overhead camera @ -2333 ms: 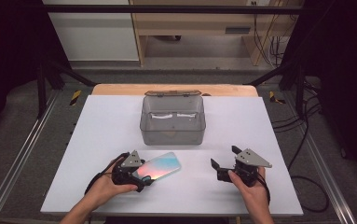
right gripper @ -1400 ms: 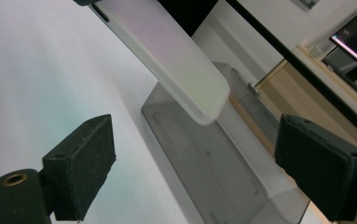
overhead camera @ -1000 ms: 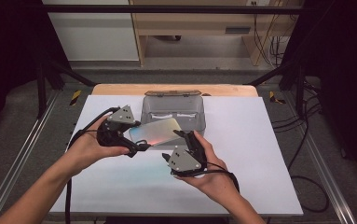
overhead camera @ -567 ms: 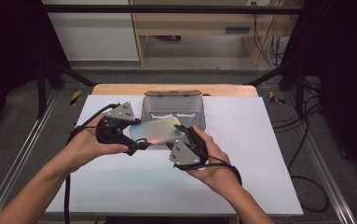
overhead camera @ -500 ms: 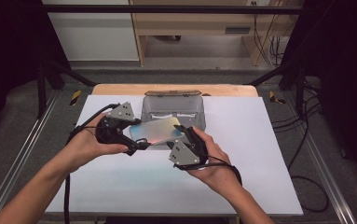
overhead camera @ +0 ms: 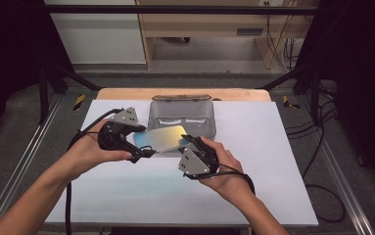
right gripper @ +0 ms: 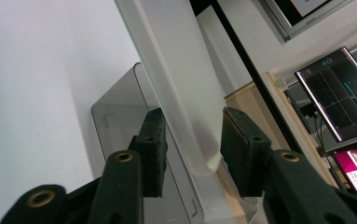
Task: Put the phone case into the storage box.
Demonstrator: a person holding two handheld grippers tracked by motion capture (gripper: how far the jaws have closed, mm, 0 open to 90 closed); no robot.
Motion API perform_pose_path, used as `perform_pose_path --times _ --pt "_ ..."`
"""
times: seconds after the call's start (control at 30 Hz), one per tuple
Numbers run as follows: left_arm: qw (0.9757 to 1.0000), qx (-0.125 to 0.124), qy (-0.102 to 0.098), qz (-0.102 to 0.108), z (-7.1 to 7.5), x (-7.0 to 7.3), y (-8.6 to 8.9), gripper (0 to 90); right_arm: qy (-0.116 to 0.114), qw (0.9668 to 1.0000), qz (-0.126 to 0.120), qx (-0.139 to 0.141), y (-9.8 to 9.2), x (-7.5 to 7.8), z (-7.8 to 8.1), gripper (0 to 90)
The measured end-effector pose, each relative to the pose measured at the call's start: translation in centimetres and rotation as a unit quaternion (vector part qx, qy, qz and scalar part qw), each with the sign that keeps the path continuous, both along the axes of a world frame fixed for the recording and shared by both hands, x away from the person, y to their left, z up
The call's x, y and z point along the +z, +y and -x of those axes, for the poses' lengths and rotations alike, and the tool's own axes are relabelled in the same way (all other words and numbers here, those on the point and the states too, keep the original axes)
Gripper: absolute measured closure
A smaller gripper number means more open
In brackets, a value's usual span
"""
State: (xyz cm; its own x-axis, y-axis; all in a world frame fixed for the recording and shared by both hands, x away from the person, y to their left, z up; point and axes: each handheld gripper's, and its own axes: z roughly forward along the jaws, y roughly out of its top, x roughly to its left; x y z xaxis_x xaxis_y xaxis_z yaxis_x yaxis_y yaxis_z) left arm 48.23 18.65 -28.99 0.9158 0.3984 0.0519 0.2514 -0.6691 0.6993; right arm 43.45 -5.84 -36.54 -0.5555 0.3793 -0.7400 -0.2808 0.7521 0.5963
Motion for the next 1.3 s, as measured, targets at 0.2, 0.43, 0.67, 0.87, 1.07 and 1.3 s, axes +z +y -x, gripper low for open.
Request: perform_pose_path --times 0.2,0.43,0.67,0.87,1.07,1.3 --pt "0.9998 0.001 0.015 0.016 -0.4 0.0 0.3 17.2 -0.006 0.9999 0.013 0.008 0.2 -0.2 0.2 69.4" --pt "0.9986 0.004 0.031 0.043 -0.7 0.1 0.6 17.3 -0.005 0.9993 0.03 0.022 0.3 -0.5 0.4 76.1" --pt "0.9969 0.004 0.035 0.07 -0.7 -0.1 1.0 27.3 0.005 0.9995 0.018 0.027 0.4 -0.9 0.7 81.3" --pt "0.9931 0.026 0.035 0.109 -1.0 -0.6 0.9 23.0 0.063 0.9975 -0.012 0.028 0.2 -1.5 0.4 81.5" --pt "0.9904 0.046 0.007 0.13 -0.8 -0.2 0.8 15.9 0.122 0.9914 -0.048 0.006 -0.2 -2.1 -0.3 81.4" --pt "0.9834 0.082 -0.017 0.161 -0.9 0.3 1.0 11.7 0.17 0.9816 -0.085 -0.019 -0.4 -2.1 -0.6 81.4"
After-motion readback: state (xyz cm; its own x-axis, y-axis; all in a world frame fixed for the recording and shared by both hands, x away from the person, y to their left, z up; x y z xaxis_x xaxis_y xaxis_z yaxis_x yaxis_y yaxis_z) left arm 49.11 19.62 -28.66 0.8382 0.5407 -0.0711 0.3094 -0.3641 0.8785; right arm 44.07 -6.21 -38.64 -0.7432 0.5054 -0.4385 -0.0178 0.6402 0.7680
